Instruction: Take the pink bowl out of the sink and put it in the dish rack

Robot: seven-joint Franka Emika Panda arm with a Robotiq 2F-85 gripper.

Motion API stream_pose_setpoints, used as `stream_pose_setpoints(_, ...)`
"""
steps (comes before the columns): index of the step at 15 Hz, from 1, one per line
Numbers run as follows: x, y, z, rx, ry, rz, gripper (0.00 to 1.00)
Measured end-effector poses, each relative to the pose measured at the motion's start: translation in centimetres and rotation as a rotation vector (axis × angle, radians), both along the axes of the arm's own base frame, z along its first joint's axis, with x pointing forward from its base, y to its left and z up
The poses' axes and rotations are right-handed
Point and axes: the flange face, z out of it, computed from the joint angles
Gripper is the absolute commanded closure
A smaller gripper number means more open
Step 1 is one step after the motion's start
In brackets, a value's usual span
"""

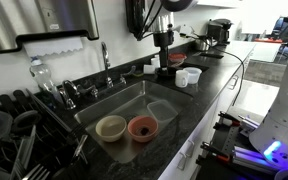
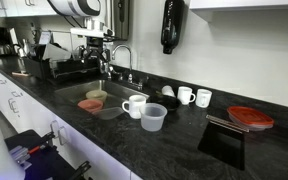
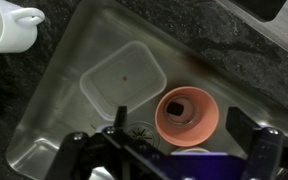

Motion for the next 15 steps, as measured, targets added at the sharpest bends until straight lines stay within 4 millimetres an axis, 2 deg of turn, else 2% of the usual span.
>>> stream_pose_setpoints(2,-0.1,1.6,0.1,-0.002,-0.003,0.038,0.0)
stream_pose_setpoints(4,-0.1,4.3,-0.2,0.004,-0.017,0.105,0.0)
stream_pose_setpoints(7,0.4,7.2,-3.0,0.015,-0.003,0.208,0.0)
stream_pose_setpoints(9,1.3,7.7,-6.0,0.029,0.016,0.242,0.0)
stream_pose_setpoints(12,3.1,7.3,-10.3,0.044,0.062,0.248,0.0)
stream_pose_setpoints(13,3.5,7.2,-11.1,0.045,0.075,0.245,0.0)
stream_pose_setpoints(15,3.4,7.4,-11.0,0.045,0.073,0.248,0.0)
